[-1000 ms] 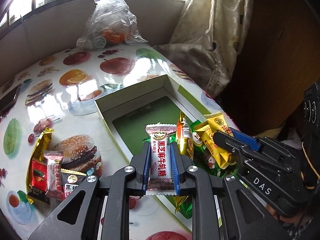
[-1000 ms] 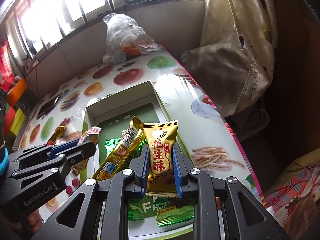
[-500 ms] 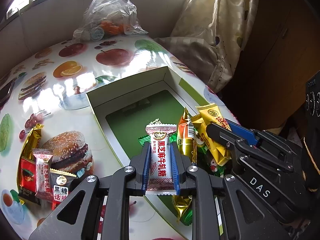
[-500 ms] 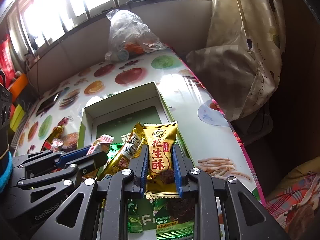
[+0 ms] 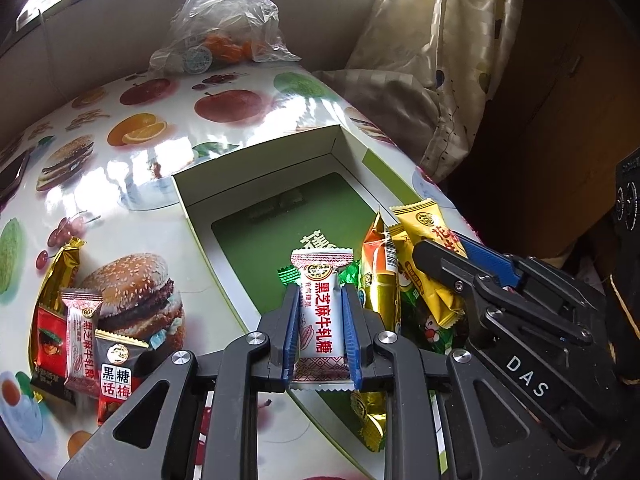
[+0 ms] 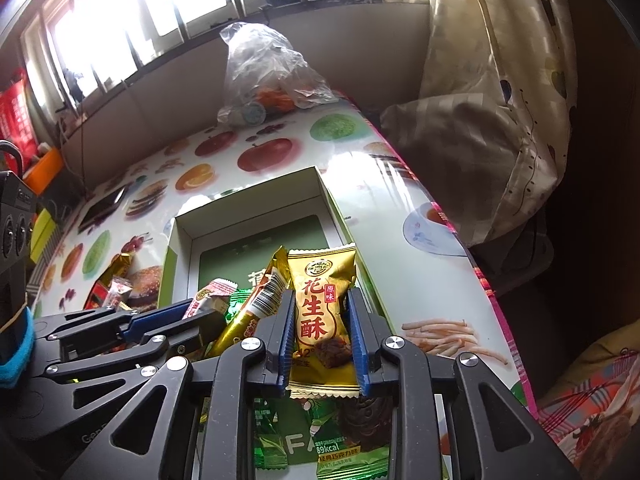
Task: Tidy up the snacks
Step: 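Lower both candies into the box and open both grippers, then move both grippers back from the box to the snack pile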
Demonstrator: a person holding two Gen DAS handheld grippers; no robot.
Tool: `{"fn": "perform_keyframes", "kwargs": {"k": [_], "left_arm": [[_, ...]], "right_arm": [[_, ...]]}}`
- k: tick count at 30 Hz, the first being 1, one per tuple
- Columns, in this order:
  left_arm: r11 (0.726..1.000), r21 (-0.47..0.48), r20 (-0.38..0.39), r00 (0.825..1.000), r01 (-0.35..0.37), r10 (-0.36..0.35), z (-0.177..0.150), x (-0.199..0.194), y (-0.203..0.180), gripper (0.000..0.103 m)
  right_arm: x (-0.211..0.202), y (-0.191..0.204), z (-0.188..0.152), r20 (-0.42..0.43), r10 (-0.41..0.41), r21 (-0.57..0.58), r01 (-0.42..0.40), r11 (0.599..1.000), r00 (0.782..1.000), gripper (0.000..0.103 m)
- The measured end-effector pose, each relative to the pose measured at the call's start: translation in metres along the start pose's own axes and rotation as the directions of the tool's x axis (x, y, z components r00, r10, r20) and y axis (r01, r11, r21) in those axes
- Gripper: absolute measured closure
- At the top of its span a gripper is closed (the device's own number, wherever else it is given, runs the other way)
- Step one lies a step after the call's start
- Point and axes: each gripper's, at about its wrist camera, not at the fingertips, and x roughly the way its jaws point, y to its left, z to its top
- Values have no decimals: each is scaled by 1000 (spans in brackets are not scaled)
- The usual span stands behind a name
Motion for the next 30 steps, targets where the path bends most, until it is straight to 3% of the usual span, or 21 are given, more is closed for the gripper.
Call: {"fn": "perform_keyframes", "kwargs": {"k": [4, 7, 25, 27, 30], "left_arm": [[1000, -1, 3, 1000, -15, 15, -2, -3, 1, 80], [1000, -4, 11, 1000, 5, -5, -2, -6, 2, 68], [999, -16, 48, 998, -31, 31, -11, -33, 8, 66], [999, -12, 60, 998, -36, 37, -13, -38, 9, 59], [999, -16, 71, 996, -51, 52, -16, -45, 12, 58]], "right_arm": [[0, 1, 1, 1, 6, -2, -6, 1000, 1000, 76], [0, 3, 2, 5, 6, -6, -6, 1000, 1000, 74], [-20, 11, 0, 34, -19, 9, 19, 1000, 999, 65], [-22, 12, -1, 38, -17, 15, 17, 1000, 999, 65], [-26, 15, -1, 46, -14, 18, 13, 1000, 999, 64]]}}
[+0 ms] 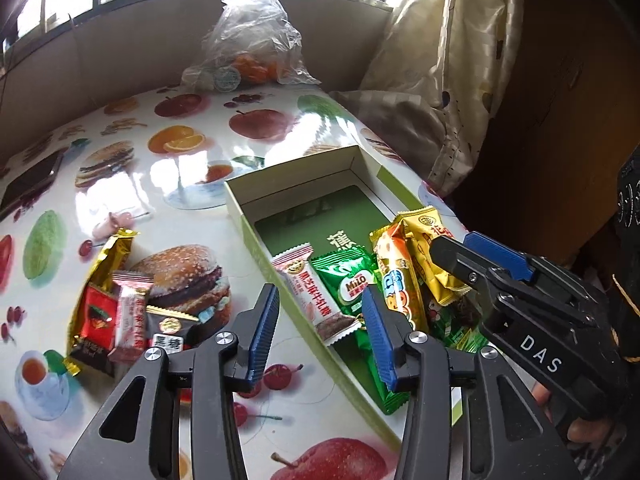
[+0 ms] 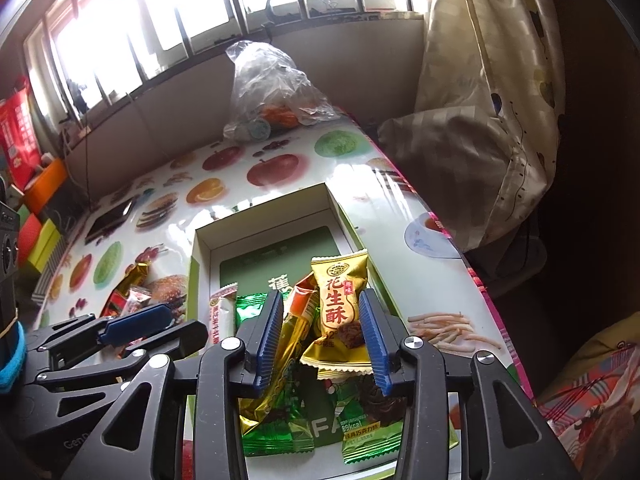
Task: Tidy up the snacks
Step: 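Move both grippers back from the box to the snack pile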
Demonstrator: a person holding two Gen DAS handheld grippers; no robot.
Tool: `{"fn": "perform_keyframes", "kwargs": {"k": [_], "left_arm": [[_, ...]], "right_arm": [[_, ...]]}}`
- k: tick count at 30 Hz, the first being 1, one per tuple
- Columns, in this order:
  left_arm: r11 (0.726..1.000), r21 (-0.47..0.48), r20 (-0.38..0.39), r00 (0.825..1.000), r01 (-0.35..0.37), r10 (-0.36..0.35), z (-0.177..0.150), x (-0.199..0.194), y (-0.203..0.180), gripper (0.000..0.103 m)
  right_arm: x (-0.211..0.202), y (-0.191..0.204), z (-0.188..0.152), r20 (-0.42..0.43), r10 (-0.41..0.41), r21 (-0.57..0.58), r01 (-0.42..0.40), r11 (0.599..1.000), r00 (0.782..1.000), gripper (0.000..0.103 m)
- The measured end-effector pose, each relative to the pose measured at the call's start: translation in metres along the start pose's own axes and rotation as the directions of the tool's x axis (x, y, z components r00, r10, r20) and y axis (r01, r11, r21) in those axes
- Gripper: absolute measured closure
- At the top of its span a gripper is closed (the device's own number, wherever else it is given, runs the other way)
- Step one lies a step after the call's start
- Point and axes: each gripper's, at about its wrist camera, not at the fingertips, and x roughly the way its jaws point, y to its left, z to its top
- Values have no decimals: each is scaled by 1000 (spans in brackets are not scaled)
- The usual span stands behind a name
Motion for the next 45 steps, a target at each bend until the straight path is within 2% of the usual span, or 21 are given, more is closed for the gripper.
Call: {"fn": "perform_keyframes", "kwargs": {"k": [8, 14, 17, 19, 26, 45], "left_arm": [[1000, -7, 39, 999, -11, 11, -5, -21, 7, 58], [997, 14, 85, 994, -76, 74, -14, -38, 9, 58], [998, 7, 99, 993, -65, 64, -17, -45, 14, 58], [995, 12, 115, 989, -99, 96, -20, -50, 16, 58], [991, -5, 152, 980, -133, 132, -27, -65, 31, 58], [976, -105, 127, 970, -193, 205, -46, -74, 87, 58]], "right_arm": [[-11, 8, -6, 15, 9, 21, -10, 1000, 1000, 61], [-25, 20, -10, 43, 29, 18, -30, 999, 999, 58], [-30, 26, -12, 53, 43, 19, -44, 999, 998, 58], [-32, 31, -13, 58, 51, 16, -52, 999, 997, 57], [-31, 47, -18, 47, 68, 1, -68, 998, 997, 57], [-9, 92, -24, -14, 111, -75, -112, 991, 994, 56]]}}
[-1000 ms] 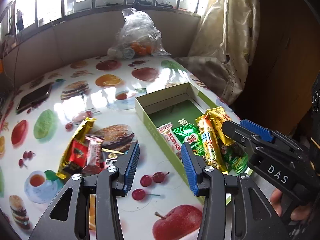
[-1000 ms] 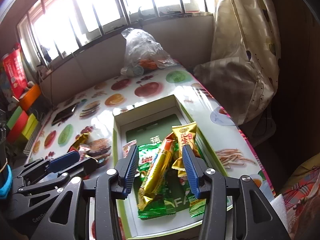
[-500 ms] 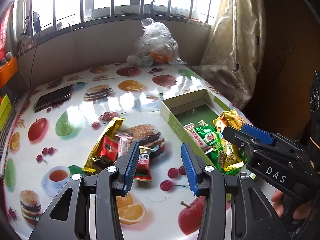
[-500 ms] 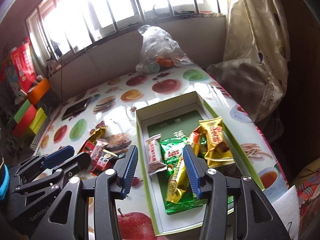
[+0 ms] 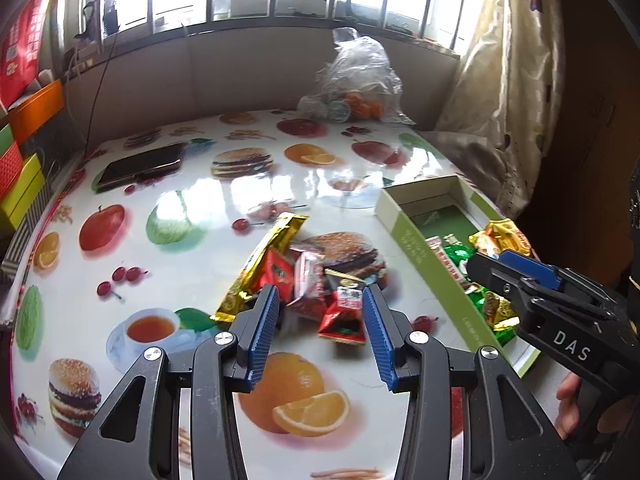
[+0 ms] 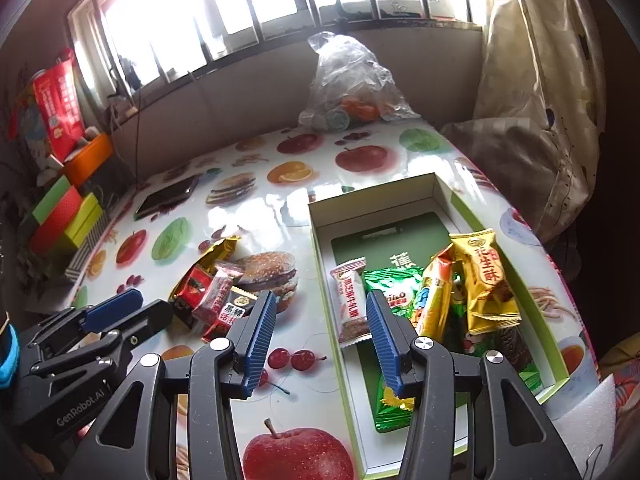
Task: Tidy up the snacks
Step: 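Move both grippers back from the box to the snack pile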
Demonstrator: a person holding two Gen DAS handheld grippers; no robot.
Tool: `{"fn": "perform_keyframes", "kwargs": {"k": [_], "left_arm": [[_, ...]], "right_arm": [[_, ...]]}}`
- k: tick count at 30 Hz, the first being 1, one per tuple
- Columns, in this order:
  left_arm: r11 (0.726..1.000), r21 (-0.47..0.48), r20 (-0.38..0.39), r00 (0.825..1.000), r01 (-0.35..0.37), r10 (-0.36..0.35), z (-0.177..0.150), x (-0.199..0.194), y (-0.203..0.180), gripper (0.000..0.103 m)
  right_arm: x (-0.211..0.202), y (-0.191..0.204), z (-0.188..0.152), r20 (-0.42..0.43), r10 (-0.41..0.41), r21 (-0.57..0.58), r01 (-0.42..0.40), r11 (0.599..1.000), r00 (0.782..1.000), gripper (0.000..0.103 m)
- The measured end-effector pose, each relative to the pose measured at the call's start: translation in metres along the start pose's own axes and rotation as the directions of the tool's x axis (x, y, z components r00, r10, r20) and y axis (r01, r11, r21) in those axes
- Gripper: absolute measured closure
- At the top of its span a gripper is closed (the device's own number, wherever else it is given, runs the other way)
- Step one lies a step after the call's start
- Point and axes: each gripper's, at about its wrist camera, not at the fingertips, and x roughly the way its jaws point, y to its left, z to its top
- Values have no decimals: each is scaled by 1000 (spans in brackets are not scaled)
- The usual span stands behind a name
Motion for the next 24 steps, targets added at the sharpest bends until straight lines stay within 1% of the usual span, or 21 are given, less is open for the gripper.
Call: {"fn": "perform_keyframes", "kwargs": {"k": [4, 8, 14, 18, 24], "left_arm": [[1000, -27, -8, 1000, 2, -3, -5, 2, 15, 58], [997, -71, -25, 999, -29, 28, -8, 7, 36, 58], [991, -116, -33, 998, -64, 61, -10, 11, 61, 58], [989, -131, -45, 997, -74, 68, -12, 16, 71, 58], [988, -142, -64, 996, -64, 55, -15, 23, 77, 58]], "right_arm": [[8, 7, -1, -21, 16, -10, -16, 1000, 1000, 56], [19, 20, -1, -51, 44, -43, -46, 998, 998, 56], [40, 42, -3, -98, 58, -80, -66, 995, 994, 56], [53, 51, -5, -129, 58, -94, -70, 993, 990, 56], [75, 58, -8, -177, 47, -104, -67, 992, 983, 56]]}}
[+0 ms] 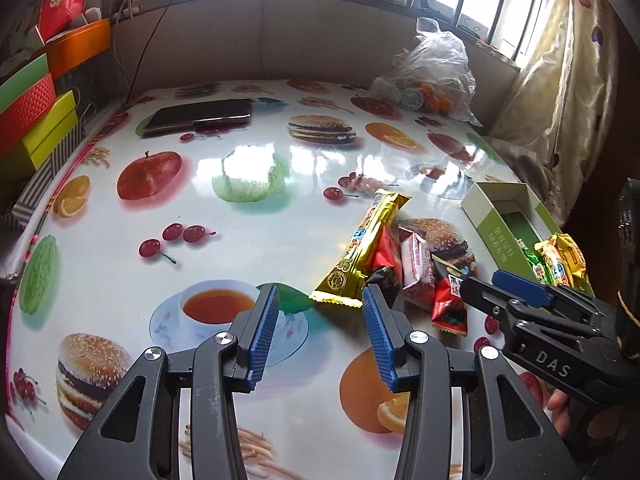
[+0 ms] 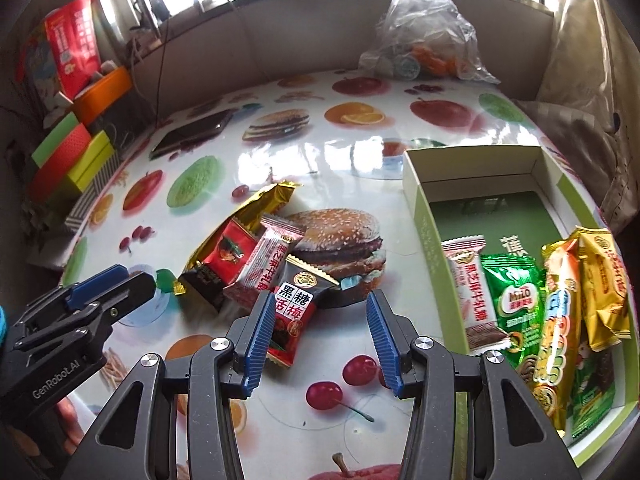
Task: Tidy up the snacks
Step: 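Move both grippers back from the box to the snack pile, then grasp a black-and-red plum candy with the right gripper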
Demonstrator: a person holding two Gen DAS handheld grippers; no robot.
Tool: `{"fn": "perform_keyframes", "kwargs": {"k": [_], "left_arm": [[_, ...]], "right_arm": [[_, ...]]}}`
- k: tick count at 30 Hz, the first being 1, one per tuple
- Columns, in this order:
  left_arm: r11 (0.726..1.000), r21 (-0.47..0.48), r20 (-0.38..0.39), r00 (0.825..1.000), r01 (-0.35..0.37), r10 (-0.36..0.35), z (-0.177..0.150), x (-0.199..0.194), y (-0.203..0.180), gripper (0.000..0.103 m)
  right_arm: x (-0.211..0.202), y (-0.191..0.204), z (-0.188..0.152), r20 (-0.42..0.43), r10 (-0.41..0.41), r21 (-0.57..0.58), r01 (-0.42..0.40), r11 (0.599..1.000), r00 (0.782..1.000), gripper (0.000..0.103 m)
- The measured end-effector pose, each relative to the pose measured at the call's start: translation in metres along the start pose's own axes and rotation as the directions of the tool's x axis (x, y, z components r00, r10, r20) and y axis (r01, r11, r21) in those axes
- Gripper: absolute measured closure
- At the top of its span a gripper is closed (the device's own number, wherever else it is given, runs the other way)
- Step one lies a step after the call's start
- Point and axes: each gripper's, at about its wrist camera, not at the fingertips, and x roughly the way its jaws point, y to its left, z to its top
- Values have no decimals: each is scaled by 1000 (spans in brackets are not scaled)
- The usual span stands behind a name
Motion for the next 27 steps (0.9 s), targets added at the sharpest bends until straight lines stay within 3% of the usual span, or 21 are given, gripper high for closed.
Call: {"fn": "perform_keyframes", "kwargs": {"k": [27], "left_arm": [[1000, 18, -27, 1000, 0, 0, 8, 15, 7, 58]], "right_arm": [[26, 3, 7, -26, -49, 18, 50, 999, 998, 56]]}}
